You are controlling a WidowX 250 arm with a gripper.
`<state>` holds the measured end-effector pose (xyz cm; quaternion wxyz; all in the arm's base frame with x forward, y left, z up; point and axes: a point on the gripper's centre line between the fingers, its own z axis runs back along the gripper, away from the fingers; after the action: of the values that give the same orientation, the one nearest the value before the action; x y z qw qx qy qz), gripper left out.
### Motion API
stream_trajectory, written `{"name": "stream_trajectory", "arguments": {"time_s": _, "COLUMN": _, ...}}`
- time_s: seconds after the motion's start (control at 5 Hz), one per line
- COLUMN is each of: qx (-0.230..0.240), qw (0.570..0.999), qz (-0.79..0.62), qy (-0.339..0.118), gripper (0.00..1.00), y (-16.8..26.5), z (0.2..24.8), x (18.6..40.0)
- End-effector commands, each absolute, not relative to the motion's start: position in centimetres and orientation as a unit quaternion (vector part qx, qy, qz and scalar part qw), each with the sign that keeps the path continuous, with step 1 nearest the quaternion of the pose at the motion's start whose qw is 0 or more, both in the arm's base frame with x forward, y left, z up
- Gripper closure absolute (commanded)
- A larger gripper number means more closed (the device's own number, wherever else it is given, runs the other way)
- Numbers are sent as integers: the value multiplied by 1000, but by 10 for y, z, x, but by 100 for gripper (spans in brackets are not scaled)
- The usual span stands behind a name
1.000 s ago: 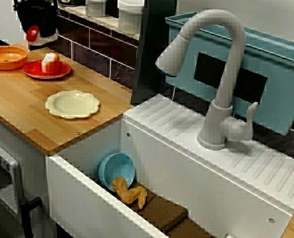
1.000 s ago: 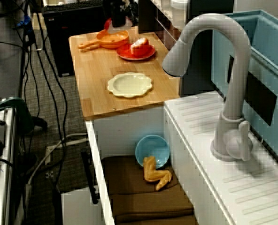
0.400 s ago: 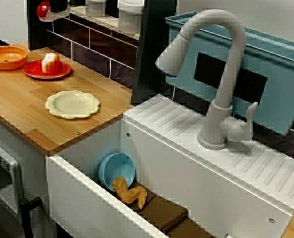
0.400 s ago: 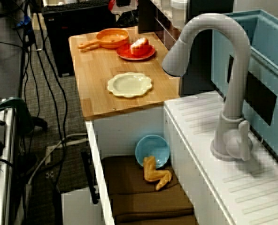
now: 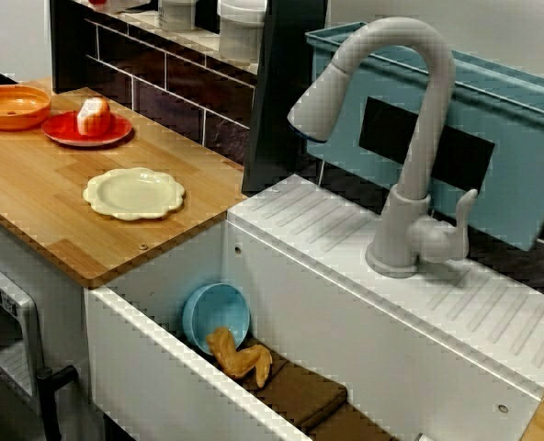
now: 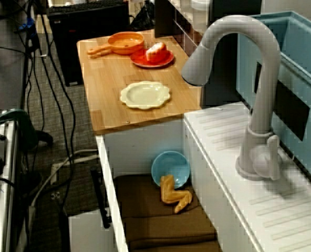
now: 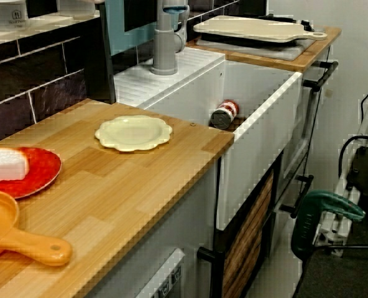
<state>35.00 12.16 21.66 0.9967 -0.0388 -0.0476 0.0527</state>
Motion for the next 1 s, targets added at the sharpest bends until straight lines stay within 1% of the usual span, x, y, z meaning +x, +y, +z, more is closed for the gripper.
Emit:
{"name": "stream_trajectory", "arguments": {"time_s": 0.0, "qx": -23, "qw": 995, "qz": 29, "qy": -93, "gripper": 100, "y": 110, "z": 247, "x": 342}}
{"name": "stream_trajectory", "arguments": {"time_s": 0.2, "qx": -23, "qw": 995, "qz": 18, "qy": -94, "gripper": 100, "y": 105, "z": 249, "x": 339}}
{"name": "stream_trajectory", "arguments": {"time_s": 0.4, "qx": -26, "qw": 995, "qz": 10, "qy": -91, "gripper": 100, "y": 100, "z": 246, "x": 334}}
{"name": "stream_trajectory", "arguments": {"time_s": 0.6, "qx": -11, "qw": 996, "qz": 7, "qy": -90, "gripper": 100, "y": 86, "z": 233, "x": 331}}
{"name": "stream_trajectory", "arguments": {"time_s": 0.8, "qx": -14, "qw": 996, "qz": 7, "qy": -89, "gripper": 100, "y": 77, "z": 219, "x": 330}}
